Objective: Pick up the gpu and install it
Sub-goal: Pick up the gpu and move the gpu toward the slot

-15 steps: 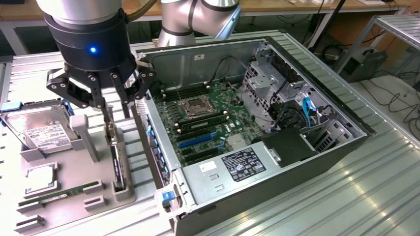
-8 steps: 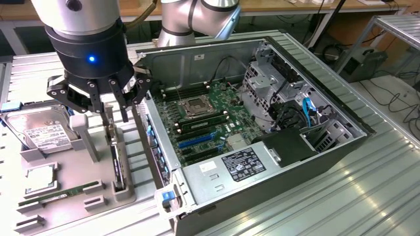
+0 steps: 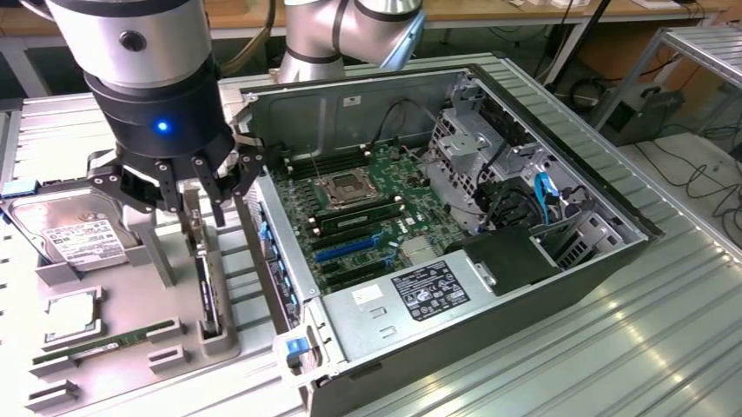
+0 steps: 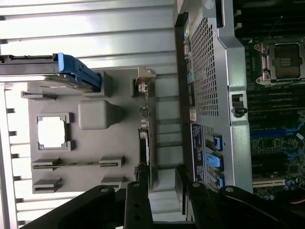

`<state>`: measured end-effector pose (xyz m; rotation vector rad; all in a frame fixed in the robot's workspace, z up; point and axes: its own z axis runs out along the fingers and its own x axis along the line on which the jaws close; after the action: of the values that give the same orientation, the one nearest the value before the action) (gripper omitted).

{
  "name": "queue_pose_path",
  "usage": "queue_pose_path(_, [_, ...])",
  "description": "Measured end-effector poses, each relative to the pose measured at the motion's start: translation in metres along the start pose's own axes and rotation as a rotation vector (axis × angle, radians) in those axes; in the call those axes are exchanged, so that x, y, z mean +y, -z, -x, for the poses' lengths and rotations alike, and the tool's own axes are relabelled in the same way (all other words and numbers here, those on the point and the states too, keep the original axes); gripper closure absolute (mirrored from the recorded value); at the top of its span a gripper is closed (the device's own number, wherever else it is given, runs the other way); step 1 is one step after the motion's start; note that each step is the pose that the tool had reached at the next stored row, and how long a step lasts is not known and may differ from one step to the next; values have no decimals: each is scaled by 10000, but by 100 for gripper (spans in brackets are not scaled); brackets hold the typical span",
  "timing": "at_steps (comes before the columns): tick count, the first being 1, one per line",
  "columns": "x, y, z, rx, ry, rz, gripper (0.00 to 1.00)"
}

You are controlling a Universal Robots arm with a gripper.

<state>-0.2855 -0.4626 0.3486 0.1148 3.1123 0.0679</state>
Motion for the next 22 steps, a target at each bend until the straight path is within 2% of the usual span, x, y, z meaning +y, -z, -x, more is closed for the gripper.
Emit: queue_pose_path(22, [-22, -405, -66, 0, -1, 0, 64])
